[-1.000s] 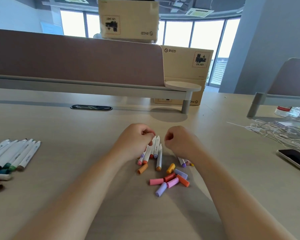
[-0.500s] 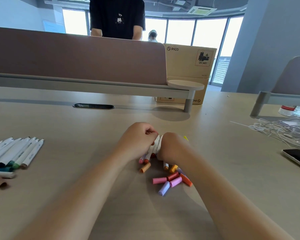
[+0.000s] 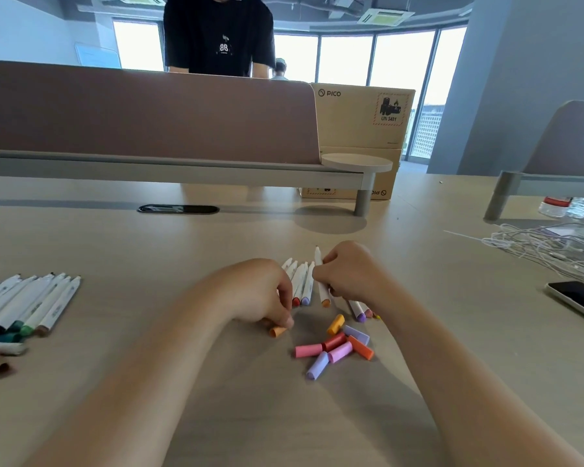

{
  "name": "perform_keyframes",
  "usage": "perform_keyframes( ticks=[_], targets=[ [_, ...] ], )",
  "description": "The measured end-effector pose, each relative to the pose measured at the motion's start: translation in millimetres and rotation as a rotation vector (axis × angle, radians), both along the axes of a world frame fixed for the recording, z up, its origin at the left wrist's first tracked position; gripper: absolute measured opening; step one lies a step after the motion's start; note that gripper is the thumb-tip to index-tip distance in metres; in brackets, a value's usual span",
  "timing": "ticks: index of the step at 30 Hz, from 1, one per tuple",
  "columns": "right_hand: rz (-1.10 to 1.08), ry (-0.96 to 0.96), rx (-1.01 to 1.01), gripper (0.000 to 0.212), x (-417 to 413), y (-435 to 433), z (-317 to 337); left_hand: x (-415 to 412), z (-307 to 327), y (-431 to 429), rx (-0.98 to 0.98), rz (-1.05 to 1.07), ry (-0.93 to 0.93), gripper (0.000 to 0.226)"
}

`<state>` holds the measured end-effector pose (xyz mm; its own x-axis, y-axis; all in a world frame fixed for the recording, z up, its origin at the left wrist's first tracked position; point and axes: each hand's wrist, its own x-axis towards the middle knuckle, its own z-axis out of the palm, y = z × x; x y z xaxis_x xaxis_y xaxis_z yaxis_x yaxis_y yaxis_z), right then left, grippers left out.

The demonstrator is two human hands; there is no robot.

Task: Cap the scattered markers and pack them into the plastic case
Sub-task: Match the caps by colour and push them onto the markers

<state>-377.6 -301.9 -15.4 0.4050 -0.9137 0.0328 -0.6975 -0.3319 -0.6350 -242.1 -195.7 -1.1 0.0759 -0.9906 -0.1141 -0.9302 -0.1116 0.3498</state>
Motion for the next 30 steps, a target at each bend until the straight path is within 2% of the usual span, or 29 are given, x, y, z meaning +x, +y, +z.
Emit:
perform_keyframes(
  ticks=[7, 12, 14, 17, 23, 26, 30],
  targets=[
    [0.04, -0.031, -0.03, 0.026, 1, 4, -1, -7, -2, -1, 0.036, 0.025, -0.129, 0.028],
    [0.052, -0.048, -0.052, 0.022, -1, 5, 0, -7, -5, -1, 0.043, 0.009, -0.109, 0.021],
    [0.065, -0.057, -0.07, 0.023, -1, 7, 1, -4, 0, 0, 0.007, 0.008, 0.026, 0.018],
    [0.094, -0.067, -0.082, 0.026, -1, 8, 4, 6, 7, -1, -0.131, 0.055, 0.341, 0.015],
    [0.215, -0.066, -0.051, 0.011, -1, 17, 11, 25, -3, -11, -0.417, 0.324, 0.948, 0.015],
    [0.283, -0.076, 0.001, 0.01, -1, 22, 13, 27, -7, -14, -0.494, 0.408, 1.116, 0.006],
    [0.371, -0.118, 0.11, 0.013, -3, 24, 13, 29, -10, -16, -0.585, 0.516, 1.163, 0.005]
  ],
)
